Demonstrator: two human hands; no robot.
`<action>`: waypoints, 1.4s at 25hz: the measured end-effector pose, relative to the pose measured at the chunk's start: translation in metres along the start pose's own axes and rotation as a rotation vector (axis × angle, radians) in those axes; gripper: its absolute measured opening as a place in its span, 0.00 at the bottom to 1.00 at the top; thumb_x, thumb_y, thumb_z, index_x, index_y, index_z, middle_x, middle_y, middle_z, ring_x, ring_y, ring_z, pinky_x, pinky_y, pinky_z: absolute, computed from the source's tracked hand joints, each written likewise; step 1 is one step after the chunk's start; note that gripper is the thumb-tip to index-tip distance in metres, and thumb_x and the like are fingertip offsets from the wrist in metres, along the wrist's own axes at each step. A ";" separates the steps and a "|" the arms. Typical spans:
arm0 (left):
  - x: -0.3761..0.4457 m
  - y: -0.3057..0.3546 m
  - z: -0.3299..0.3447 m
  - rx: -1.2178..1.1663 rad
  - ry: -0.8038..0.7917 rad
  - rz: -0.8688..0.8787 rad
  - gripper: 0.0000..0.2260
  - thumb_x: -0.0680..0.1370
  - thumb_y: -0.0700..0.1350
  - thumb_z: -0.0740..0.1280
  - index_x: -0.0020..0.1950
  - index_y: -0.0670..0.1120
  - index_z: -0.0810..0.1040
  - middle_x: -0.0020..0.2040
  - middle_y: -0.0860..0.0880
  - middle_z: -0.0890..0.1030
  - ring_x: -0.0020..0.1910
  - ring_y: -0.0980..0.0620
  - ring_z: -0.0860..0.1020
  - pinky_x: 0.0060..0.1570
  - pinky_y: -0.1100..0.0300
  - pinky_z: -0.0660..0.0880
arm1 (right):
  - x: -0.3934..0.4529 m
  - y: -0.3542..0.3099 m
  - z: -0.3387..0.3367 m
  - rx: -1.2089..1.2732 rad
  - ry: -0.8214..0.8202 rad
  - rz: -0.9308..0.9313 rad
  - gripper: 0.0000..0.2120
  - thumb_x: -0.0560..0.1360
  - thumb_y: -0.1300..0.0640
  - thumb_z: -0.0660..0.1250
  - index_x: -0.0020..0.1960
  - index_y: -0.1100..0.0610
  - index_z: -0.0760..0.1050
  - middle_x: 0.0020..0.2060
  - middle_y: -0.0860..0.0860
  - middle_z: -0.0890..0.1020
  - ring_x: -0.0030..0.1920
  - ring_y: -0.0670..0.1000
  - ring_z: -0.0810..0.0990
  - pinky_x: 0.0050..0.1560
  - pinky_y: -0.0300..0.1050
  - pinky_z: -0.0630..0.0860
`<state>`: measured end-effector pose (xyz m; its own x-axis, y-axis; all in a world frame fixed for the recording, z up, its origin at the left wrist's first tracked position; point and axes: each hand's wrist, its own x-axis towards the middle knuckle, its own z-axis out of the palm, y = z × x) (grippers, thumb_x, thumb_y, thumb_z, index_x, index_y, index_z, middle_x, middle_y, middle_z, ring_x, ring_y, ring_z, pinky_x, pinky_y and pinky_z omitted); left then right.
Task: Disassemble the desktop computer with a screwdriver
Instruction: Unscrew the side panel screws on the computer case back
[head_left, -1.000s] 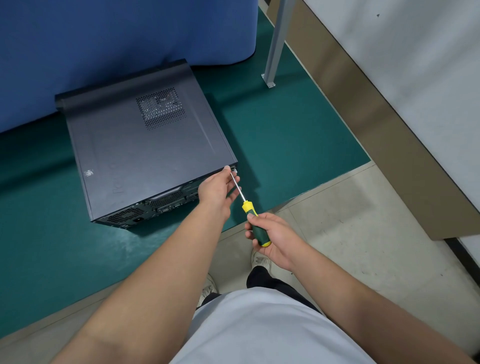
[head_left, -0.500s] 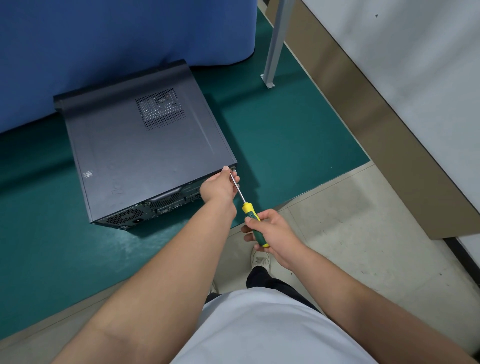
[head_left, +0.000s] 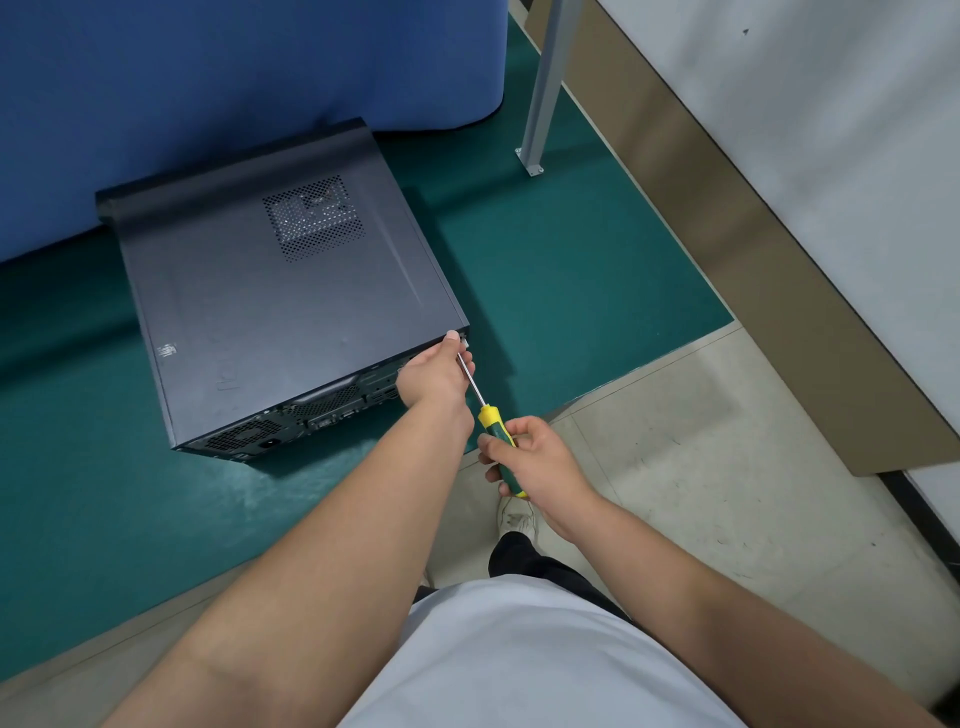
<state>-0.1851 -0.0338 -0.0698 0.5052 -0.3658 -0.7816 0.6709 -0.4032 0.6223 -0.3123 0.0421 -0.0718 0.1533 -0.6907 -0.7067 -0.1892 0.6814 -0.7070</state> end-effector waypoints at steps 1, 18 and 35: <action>0.000 0.000 0.000 0.001 -0.003 0.001 0.05 0.77 0.42 0.76 0.44 0.41 0.84 0.40 0.45 0.87 0.37 0.51 0.84 0.38 0.62 0.83 | 0.000 0.001 0.001 0.024 -0.004 0.017 0.08 0.81 0.52 0.68 0.55 0.56 0.77 0.42 0.54 0.87 0.37 0.50 0.82 0.34 0.42 0.77; -0.009 0.031 -0.032 -0.126 -0.330 0.042 0.04 0.82 0.39 0.69 0.52 0.40 0.81 0.44 0.45 0.86 0.43 0.50 0.84 0.51 0.58 0.83 | -0.001 0.000 0.003 -0.115 0.023 -0.056 0.10 0.77 0.53 0.73 0.49 0.54 0.72 0.31 0.48 0.75 0.30 0.47 0.73 0.30 0.42 0.70; 0.036 0.115 -0.125 1.060 -0.435 1.368 0.04 0.76 0.43 0.76 0.46 0.44 0.83 0.41 0.49 0.82 0.40 0.48 0.79 0.40 0.50 0.78 | 0.039 -0.132 0.094 -0.100 -0.135 -0.236 0.05 0.75 0.58 0.76 0.48 0.58 0.81 0.37 0.52 0.83 0.29 0.47 0.72 0.27 0.41 0.71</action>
<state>-0.0222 0.0115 -0.0317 0.0653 -0.9729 0.2216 -0.7532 0.0976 0.6505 -0.1904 -0.0520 -0.0088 0.3311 -0.7842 -0.5248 -0.2269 0.4737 -0.8510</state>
